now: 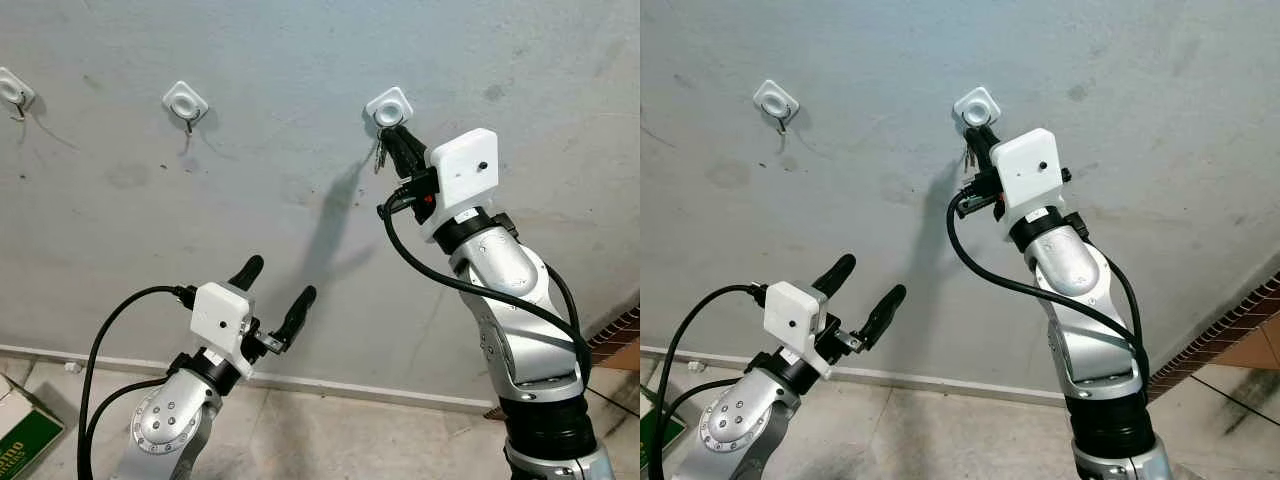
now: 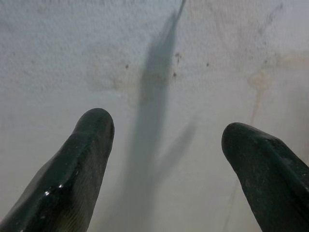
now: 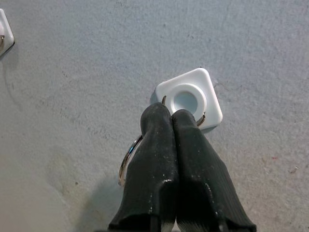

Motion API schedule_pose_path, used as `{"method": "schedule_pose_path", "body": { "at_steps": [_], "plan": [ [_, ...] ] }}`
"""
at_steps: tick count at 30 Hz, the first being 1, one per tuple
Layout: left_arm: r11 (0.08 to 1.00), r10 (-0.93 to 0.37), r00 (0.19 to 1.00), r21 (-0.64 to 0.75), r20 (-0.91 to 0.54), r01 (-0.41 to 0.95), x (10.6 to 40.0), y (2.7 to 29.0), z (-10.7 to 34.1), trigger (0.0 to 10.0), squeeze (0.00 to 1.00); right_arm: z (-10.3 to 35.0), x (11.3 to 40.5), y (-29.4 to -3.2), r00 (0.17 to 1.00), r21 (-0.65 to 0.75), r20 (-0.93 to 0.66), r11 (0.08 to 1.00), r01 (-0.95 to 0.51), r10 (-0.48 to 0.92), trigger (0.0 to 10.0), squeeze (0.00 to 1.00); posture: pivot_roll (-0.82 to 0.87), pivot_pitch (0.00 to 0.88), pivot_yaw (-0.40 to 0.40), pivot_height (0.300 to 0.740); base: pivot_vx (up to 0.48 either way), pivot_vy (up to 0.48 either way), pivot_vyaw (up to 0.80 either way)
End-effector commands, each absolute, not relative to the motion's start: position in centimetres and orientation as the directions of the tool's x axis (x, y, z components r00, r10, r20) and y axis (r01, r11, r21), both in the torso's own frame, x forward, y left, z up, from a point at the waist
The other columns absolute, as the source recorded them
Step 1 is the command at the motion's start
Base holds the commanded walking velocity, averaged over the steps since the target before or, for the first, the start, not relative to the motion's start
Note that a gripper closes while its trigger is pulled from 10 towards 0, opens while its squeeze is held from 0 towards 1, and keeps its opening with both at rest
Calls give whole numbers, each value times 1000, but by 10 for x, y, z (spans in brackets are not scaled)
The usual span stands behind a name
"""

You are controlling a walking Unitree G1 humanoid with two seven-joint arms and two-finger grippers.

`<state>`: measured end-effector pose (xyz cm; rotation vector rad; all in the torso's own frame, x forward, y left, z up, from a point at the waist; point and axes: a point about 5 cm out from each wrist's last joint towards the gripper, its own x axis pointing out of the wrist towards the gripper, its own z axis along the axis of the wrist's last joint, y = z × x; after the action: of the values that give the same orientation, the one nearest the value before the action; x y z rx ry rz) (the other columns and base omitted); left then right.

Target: Hang keys on a hook

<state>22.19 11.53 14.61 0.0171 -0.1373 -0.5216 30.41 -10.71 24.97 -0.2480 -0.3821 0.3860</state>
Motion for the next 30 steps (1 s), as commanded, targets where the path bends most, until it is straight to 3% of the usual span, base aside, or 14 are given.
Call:
{"method": "schedule_pose_path", "body": {
  "at_steps": [1,30],
  "plan": [
    [864,-502,850,67,160,498,222,113,154,10000,0,251,303,-108,854,-304,329,901,-308,403,10000,0,-25,92,23,740,0,0,0],
    [865,-497,837,54,230,499,231,104,175,10000,0,238,318,-128,926,-165,274,961,-221,260,10000,0,-23,87,23,740,0,0,0]
  ]
}}
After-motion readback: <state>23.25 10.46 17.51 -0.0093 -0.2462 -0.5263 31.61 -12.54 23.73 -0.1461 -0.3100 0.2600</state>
